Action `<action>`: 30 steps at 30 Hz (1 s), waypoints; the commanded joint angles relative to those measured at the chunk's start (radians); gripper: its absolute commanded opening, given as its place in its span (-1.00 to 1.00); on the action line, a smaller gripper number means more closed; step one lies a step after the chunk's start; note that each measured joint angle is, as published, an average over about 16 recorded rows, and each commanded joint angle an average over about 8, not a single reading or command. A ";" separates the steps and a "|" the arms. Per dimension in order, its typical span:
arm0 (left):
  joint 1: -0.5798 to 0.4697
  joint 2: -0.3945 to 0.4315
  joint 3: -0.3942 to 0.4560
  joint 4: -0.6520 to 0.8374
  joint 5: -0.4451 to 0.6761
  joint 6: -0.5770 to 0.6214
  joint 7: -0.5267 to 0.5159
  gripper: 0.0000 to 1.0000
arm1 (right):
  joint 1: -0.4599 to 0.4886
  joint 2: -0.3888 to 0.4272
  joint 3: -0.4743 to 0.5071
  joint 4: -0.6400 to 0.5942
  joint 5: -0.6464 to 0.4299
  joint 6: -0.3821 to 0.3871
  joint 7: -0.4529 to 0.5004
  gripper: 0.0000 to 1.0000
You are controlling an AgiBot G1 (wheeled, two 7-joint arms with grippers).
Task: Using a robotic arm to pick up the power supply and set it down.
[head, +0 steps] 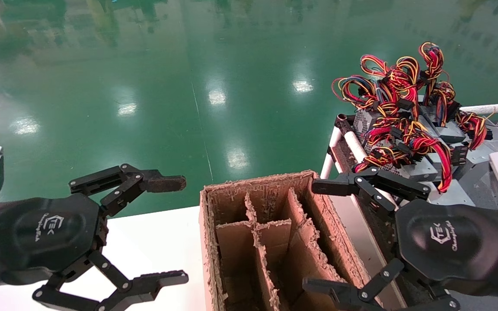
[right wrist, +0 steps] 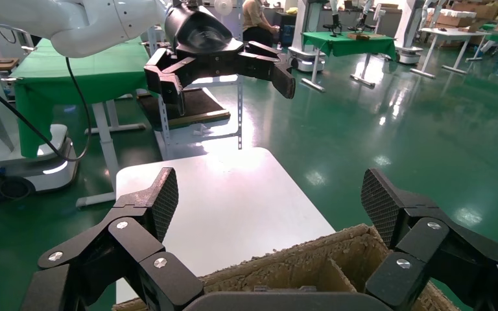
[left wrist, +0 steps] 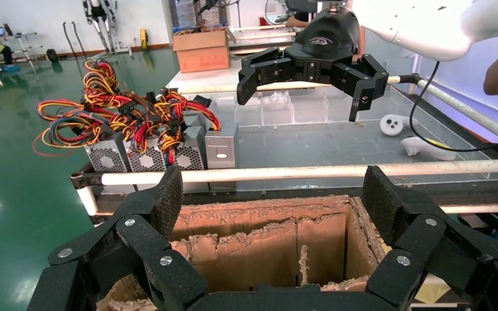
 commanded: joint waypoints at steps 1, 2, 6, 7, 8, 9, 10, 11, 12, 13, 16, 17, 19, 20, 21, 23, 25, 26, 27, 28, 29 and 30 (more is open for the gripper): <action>0.000 0.000 0.000 0.000 0.000 0.000 0.000 1.00 | 0.000 0.000 0.000 0.000 0.000 0.000 0.000 1.00; 0.000 0.000 0.000 0.000 0.000 0.000 0.000 1.00 | 0.000 0.000 0.000 0.000 0.000 0.000 0.000 1.00; 0.000 0.000 0.000 0.000 0.000 0.000 0.000 1.00 | 0.000 0.000 0.000 0.000 0.000 0.000 0.000 1.00; 0.000 0.000 0.000 0.000 0.000 0.000 0.000 1.00 | 0.000 0.000 0.000 0.000 0.000 0.000 0.000 1.00; 0.000 0.000 0.000 0.000 0.000 0.000 0.000 1.00 | 0.000 0.000 0.000 -0.001 0.000 0.000 0.000 1.00; 0.000 0.000 0.000 0.000 0.000 0.000 0.000 1.00 | 0.000 0.000 0.000 -0.001 0.000 0.000 0.000 1.00; 0.000 0.000 0.000 0.000 0.000 0.000 0.000 1.00 | 0.000 0.000 0.000 -0.001 0.000 0.000 0.000 1.00; 0.000 0.000 0.000 0.000 0.000 0.000 0.000 1.00 | 0.000 0.000 0.000 -0.001 0.000 0.000 0.000 1.00; 0.000 0.000 0.000 0.000 0.000 0.000 0.000 1.00 | 0.000 0.000 0.000 -0.001 0.000 0.000 0.000 1.00; 0.000 0.000 0.000 0.000 0.000 0.000 0.000 1.00 | 0.000 0.000 0.000 -0.001 0.000 0.000 0.000 1.00; 0.000 0.000 0.000 0.000 0.000 0.000 0.000 1.00 | 0.000 0.000 0.000 0.000 0.000 0.000 0.000 1.00; 0.000 0.000 0.000 0.000 0.000 0.000 0.000 1.00 | 0.000 0.000 0.000 0.000 0.000 0.000 0.000 1.00; 0.000 0.000 0.000 0.000 0.000 0.000 0.000 1.00 | 0.000 0.000 0.000 0.000 0.000 0.000 0.000 1.00; 0.000 0.000 0.000 0.000 0.000 0.000 0.000 1.00 | 0.000 0.000 0.000 0.000 0.000 0.000 0.000 1.00; 0.000 0.000 0.000 0.000 0.000 0.000 0.000 1.00 | 0.000 0.000 0.000 0.000 0.000 0.000 0.000 1.00; 0.000 0.000 0.000 0.000 0.000 0.000 0.000 1.00 | 0.000 0.000 0.000 0.000 0.000 0.000 0.000 1.00; 0.000 0.000 0.000 0.000 0.000 0.000 0.000 1.00 | 0.000 0.000 0.000 0.000 0.000 0.000 0.000 1.00; 0.000 0.000 0.000 0.000 0.000 0.000 0.000 1.00 | 0.000 0.000 0.000 0.000 0.000 0.000 0.000 1.00; 0.000 0.000 0.000 0.000 0.000 0.000 0.000 1.00 | 0.000 0.000 0.000 0.000 0.000 0.000 0.000 1.00; 0.000 0.000 0.000 0.000 0.000 0.000 0.000 1.00 | 0.000 0.000 0.000 0.000 0.000 0.000 0.000 1.00; 0.000 0.000 0.000 0.000 0.000 0.000 0.000 1.00 | 0.000 0.000 0.000 0.000 0.000 0.000 0.000 1.00; 0.000 0.000 0.000 0.000 0.000 0.000 0.000 1.00 | 0.000 0.000 0.000 0.000 0.000 0.000 0.000 1.00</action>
